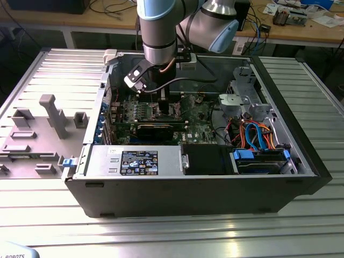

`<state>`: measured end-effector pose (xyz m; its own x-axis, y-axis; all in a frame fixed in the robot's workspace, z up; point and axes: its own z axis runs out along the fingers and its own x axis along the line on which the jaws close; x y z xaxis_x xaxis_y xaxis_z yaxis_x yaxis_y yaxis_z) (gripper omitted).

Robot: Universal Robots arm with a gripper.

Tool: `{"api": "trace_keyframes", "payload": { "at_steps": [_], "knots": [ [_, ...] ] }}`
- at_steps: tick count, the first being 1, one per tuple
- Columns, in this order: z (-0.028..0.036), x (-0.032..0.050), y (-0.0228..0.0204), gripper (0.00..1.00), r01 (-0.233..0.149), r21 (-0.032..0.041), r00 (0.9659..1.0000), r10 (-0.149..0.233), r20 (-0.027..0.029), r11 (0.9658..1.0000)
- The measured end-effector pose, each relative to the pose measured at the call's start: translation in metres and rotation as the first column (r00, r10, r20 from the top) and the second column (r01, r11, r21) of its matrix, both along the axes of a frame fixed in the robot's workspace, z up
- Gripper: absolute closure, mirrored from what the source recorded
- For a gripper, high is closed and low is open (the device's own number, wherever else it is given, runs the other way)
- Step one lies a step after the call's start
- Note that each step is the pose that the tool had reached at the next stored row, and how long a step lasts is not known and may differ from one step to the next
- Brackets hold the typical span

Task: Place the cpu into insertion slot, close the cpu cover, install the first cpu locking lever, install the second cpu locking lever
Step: 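Place the cpu into insertion slot, then close the cpu cover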

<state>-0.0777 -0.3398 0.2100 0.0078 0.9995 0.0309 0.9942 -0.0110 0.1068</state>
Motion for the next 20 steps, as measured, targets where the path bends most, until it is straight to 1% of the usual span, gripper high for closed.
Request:
{"api": "trace_keyframes", "payload": {
  "at_steps": [1, 2, 3, 4, 5, 6, 20],
  "knots": [
    [0.0, 0.0, 0.0, 0.49, 0.0, 0.0002, 1.0, 0.0, 0.0, 1.0],
    [0.0003, 0.0, 0.0, 0.62, 0.0, 0.0002, 1.0, 0.0, -0.0001, 1.0],
    [0.0023, 0.0, -0.0001, 0.68, 0.0, 0.0001, 1.0, 0.0, -0.0002, 1.0],
    [0.0048, 0.0001, 0.0, 0.8, 0.0, 0.0002, 1.0, 0.0, -0.0004, 1.0],
    [0.0059, 0.0004, 0.0, 0.86, 0.0, 0.0004, 1.0, 0.0, -0.0016, 1.0],
    [0.0059, 0.0004, 0.0, 0.89, 0.0, 0.0005, 1.0, 0.0, -0.0022, 1.0],
    [0.006, 0.0004, 0.0, 0.89, 0.0, 0.0003, 1.0, 0.0, -0.0029, 1.0]
  ]
}}
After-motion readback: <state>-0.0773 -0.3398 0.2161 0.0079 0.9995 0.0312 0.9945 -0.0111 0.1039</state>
